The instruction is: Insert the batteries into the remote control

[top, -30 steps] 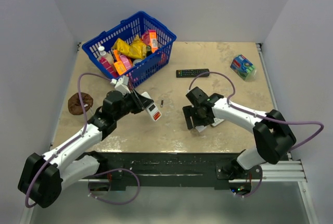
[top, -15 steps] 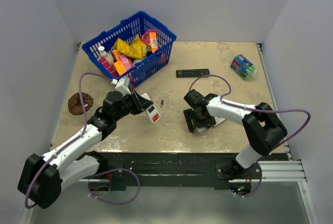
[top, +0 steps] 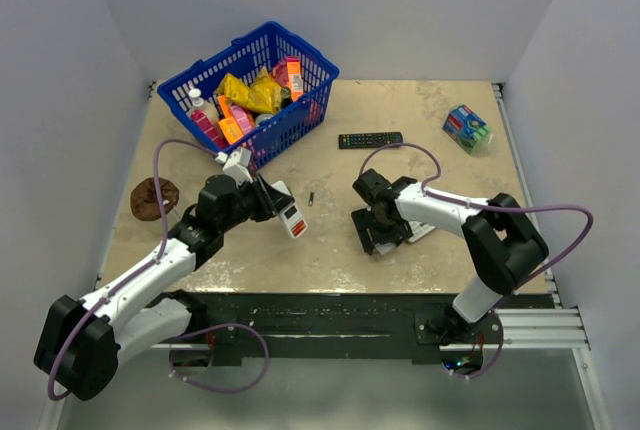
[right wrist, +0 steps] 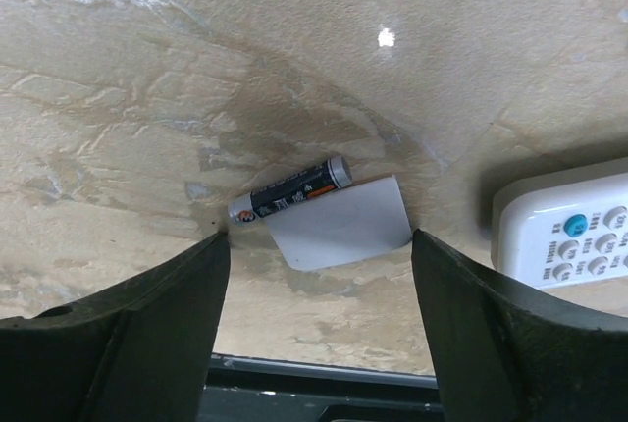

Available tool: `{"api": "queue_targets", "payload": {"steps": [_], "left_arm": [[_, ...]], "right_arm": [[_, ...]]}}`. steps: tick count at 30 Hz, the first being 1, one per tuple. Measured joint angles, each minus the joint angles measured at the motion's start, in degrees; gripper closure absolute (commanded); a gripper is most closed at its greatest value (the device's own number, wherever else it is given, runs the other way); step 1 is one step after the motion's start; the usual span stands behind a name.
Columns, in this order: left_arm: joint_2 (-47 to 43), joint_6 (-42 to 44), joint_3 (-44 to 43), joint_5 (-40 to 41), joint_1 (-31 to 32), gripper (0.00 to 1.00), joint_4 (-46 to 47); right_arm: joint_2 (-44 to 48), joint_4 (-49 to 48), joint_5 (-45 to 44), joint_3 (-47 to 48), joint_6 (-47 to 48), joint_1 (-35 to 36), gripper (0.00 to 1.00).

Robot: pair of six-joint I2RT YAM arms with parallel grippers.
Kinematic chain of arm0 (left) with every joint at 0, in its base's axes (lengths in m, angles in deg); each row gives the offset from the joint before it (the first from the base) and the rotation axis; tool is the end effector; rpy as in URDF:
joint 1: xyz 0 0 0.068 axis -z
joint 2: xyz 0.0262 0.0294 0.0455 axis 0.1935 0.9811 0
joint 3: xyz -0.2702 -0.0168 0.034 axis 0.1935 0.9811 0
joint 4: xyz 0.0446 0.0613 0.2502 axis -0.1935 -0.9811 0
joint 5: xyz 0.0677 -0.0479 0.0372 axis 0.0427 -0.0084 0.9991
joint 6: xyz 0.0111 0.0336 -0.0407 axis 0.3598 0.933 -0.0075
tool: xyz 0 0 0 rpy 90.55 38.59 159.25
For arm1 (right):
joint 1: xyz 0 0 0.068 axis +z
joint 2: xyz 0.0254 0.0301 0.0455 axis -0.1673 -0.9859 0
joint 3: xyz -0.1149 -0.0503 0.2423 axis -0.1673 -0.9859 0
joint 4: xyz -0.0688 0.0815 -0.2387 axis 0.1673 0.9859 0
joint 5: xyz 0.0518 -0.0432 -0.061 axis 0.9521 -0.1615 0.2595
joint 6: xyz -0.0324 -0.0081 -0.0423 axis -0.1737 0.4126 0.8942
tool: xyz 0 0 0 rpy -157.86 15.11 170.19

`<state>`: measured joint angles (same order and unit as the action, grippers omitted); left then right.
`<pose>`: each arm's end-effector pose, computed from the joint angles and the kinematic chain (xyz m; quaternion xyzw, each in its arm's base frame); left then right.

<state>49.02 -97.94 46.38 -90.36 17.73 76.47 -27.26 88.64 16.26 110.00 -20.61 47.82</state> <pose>0.1909 -0.1126 0.2383 -0.0938 0.8190 -0.4103 0.3898 0.2236 0.1712 0.1579 -0.1464 0.9847 -0.0057 0.0946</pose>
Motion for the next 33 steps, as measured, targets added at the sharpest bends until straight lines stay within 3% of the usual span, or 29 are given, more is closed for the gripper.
{"api": "queue_targets", "payload": {"steps": [13,19,23,33], "left_arm": [[0.3,0.4,-0.2,-0.8,-0.1,1.00,0.0],[0.8,0.4,-0.2,-1.3,-0.2,1.00,0.1],[0.9,0.4,-0.2,-1.5,-0.3,1.00,0.1],[0.9,0.7,-0.2,-1.5,-0.4,1.00,0.0]], "right_arm": [[-0.2,-0.3,3.8,0.0,0.7,-0.1,0.34],[-0.2,-0.2,4.0,0.0,0.6,-0.1,0.18],[-0.2,-0.1,3.7,0.0,0.5,0.0,0.17],[-0.3,-0.1,3.6,-0.1,1.8,0.0,0.30]]}}
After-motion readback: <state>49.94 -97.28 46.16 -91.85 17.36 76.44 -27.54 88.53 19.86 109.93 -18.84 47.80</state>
